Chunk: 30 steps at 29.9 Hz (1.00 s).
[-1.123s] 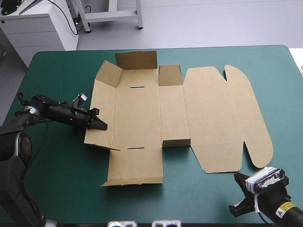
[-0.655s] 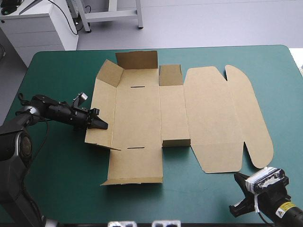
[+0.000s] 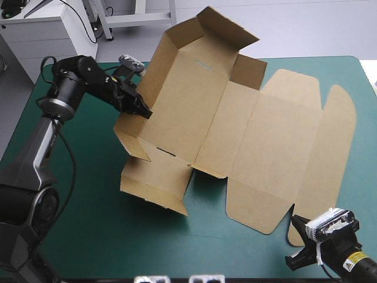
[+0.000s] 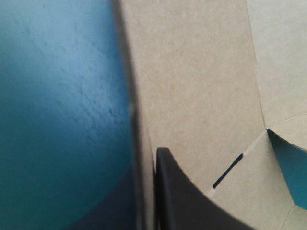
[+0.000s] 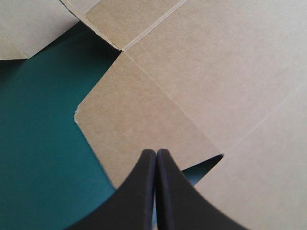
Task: Fold the box
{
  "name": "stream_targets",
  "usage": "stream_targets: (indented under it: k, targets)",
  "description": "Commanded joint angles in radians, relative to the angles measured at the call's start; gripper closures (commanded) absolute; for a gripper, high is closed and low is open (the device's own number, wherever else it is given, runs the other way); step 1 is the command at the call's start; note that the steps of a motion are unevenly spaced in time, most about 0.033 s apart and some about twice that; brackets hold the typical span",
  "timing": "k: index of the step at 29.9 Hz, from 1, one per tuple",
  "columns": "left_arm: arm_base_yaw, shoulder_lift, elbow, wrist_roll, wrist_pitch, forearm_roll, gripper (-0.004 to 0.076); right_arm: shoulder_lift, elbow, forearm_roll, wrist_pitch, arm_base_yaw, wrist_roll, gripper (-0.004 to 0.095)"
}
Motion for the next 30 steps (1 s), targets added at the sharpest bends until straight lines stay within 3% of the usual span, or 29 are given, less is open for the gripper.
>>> stream_targets:
  k: [1,8,18,21,25,30]
  targets:
    - [-0.137,-0.061,-0.121,0.015,0.03,0.193,0.0732,0.011,-0.027,0.019,-0.066,0.0,-0.002,0.0922]
    - [-0.345,-0.053,-0.146,-0.012,-0.098,0.582,0.0732,0.011,-0.027,0.017,-0.066,0.0,-0.002,0.0922]
    - [-0.451,-0.058,-0.09,-0.062,-0.187,0.756,0.0732,0.011,-0.027,0.017,-0.066,0.0,-0.002,0.0922]
    - [-0.49,-0.085,-0.005,-0.06,-0.246,0.808,0.0732,0.011,-0.027,0.017,-0.066,0.0,-0.002,0.0922]
    - [-0.55,-0.166,0.164,-0.072,-0.408,0.909,0.0732,0.011,-0.027,0.017,-0.066,0.0,0.007,0.0922]
    - [-0.575,-0.285,0.377,-0.192,-0.575,1.089,0.0732,0.011,-0.027,0.023,-0.064,0.0,0.012,0.0922]
